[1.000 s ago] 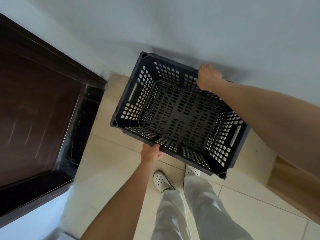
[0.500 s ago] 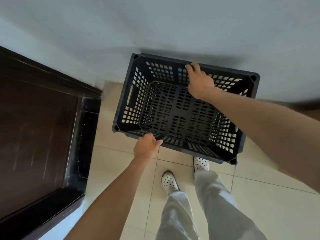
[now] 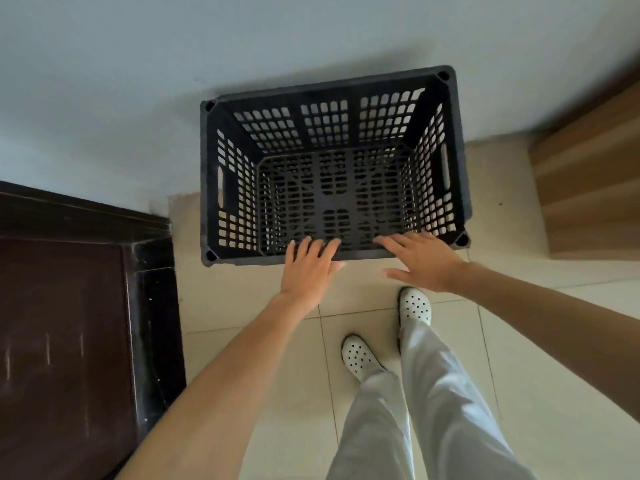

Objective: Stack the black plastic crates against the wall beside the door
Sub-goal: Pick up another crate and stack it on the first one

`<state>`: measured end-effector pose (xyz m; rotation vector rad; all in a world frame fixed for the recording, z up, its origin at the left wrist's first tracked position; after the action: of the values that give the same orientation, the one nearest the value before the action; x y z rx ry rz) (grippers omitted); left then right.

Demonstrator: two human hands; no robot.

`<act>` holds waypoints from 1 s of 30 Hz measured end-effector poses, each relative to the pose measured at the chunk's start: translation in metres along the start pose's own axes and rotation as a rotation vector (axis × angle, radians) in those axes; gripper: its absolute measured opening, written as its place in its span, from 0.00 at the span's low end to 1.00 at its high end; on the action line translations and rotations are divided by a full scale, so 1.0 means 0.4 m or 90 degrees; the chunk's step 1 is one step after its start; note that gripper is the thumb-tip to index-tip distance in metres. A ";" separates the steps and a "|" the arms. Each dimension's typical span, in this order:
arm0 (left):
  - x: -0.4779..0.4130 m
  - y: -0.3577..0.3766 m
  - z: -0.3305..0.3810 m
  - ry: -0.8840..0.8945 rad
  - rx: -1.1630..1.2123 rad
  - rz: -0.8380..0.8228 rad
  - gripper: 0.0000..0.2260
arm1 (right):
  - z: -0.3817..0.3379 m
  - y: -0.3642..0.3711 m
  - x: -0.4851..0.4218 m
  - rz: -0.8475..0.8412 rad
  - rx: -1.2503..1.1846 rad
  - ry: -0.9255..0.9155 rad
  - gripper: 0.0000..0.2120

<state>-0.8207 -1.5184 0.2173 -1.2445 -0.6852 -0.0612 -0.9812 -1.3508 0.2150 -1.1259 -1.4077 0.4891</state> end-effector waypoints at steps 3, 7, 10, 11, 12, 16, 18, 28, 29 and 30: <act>-0.028 0.015 -0.016 0.036 -0.011 0.010 0.26 | 0.021 0.008 -0.008 0.027 -0.017 0.080 0.23; -0.031 0.026 -0.018 0.042 -0.050 0.064 0.27 | 0.031 0.016 -0.015 0.015 0.008 0.124 0.27; -0.029 0.029 -0.013 0.043 -0.070 0.095 0.26 | 0.024 0.027 -0.011 0.034 0.014 0.145 0.27; -0.030 0.029 -0.013 0.044 -0.068 0.097 0.27 | 0.022 0.028 -0.012 0.042 0.015 0.154 0.28; -0.031 0.029 -0.013 0.044 -0.065 0.092 0.27 | 0.022 0.029 -0.013 0.049 0.016 0.161 0.28; -0.033 0.028 -0.016 0.040 -0.054 0.077 0.28 | 0.016 0.032 -0.010 0.059 0.016 0.178 0.29; -0.036 0.027 -0.015 0.035 -0.051 0.069 0.28 | 0.015 0.027 -0.009 0.060 0.019 0.181 0.29; -0.048 0.027 -0.028 0.075 -0.078 0.041 0.30 | 0.022 0.023 -0.005 0.079 0.020 0.144 0.28; -0.050 0.025 -0.028 0.077 -0.075 0.031 0.30 | 0.025 0.019 -0.004 0.082 0.017 0.138 0.28; -0.052 0.024 -0.030 0.076 -0.070 0.024 0.30 | 0.027 0.020 -0.004 0.088 0.012 0.132 0.29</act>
<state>-0.8281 -1.5321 0.1969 -1.3479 -0.5605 -0.1418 -0.9889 -1.3451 0.2053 -1.2284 -1.1483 0.4679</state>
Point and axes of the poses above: each hand's wrist, its own x-axis away from the middle knuckle, its own y-axis out of the palm, z = x × y, the point moved 2 cm from there along -x, towards the middle knuckle, and after that the axes turned 3 degrees about x, right-handed, at the moved point
